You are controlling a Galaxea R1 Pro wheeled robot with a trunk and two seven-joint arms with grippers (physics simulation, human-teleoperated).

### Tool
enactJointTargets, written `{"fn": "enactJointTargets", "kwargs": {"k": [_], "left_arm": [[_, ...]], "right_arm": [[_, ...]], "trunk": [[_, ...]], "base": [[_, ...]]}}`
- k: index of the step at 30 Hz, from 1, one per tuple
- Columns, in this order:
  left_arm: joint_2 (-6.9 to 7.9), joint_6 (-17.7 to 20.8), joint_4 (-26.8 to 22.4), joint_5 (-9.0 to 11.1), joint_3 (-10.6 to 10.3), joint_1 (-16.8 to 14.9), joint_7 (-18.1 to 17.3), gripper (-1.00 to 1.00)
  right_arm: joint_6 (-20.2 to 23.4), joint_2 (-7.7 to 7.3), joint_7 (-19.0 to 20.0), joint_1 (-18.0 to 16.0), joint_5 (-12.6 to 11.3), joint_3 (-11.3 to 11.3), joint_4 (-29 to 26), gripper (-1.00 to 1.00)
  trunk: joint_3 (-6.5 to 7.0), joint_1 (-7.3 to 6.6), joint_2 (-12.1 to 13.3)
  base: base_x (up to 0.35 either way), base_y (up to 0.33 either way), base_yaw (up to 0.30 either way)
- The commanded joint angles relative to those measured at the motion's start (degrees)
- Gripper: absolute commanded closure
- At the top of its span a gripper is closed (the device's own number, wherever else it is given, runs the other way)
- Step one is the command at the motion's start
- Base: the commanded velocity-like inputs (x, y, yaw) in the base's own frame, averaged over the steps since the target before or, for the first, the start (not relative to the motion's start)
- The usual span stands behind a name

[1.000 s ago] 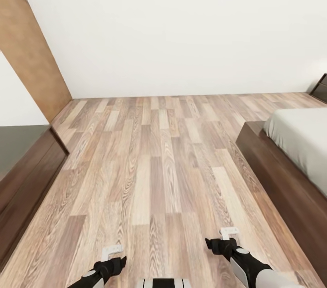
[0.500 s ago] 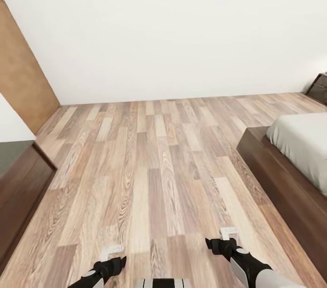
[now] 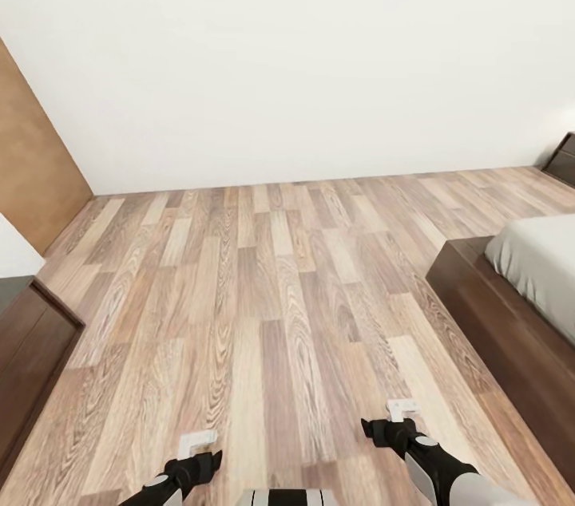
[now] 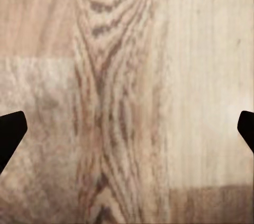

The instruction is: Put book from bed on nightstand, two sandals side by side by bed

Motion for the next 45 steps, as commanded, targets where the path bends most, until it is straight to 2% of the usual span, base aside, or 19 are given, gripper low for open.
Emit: {"fn": "enactJointTargets", "kwargs": {"k": [1, 26, 45], "left_arm": [[0.00, -0.2, 0.1, 0.6, -0.1, 0.0, -0.2, -1.00], [-0.02, -0.2, 0.1, 0.6, -0.1, 0.0, -0.2, -1.00], [-0.01, -0.2, 0.1, 0.6, -0.1, 0.0, -0.2, -1.00]], "right_arm": [[-0.2, -0.03, 0.1, 0.0, -0.3, 0.3, 0.1, -1.00], [-0.1, -0.04, 0.1, 0.0, -0.3, 0.3, 0.1, -1.00], [-0.1, -0.03, 0.1, 0.0, -0.3, 0.3, 0.1, -1.00]], "trunk": [[-0.04, 0.02, 0.0], [-0.04, 0.02, 0.0], [-0.04, 0.02, 0.0]], "base": [[0.333, 0.081, 0.000], [0.333, 0.079, -0.002], [0.333, 0.092, -0.120]]}}
